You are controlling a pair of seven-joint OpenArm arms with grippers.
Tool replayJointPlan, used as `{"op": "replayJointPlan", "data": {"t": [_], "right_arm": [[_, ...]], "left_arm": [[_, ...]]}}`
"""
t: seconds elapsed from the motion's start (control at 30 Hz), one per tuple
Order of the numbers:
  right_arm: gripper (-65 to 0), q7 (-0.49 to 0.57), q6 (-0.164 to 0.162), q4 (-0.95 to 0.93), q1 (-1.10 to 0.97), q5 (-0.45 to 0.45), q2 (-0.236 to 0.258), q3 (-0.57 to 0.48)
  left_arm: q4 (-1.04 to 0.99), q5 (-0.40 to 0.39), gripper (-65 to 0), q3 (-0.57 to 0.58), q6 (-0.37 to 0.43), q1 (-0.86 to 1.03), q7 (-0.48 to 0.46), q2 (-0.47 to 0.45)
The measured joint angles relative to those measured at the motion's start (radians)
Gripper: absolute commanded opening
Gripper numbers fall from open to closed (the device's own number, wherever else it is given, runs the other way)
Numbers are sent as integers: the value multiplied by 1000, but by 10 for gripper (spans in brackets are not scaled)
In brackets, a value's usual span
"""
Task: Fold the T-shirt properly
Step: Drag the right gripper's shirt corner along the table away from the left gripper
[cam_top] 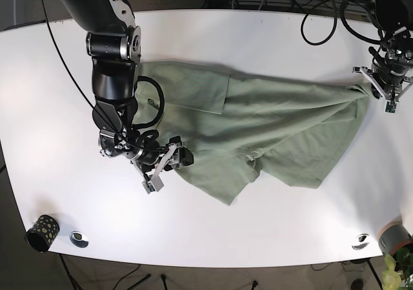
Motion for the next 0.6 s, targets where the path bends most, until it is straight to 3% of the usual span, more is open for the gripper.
{"op": "replayJointPlan", "data": {"t": [0.2,0.4,0.6], "right_arm": [[-650,20,0,0,-11,0,1,0],[-650,15,0,3,-18,3,1,-1],[-650,-124,3,216,-71,6,47,21]], "left_arm": [[0,0,-650,0,0,-1,0,-3],[0,4,-650,1,0,-24,3,-3],[0,14,-650,20,5,-60,11,-2]]}}
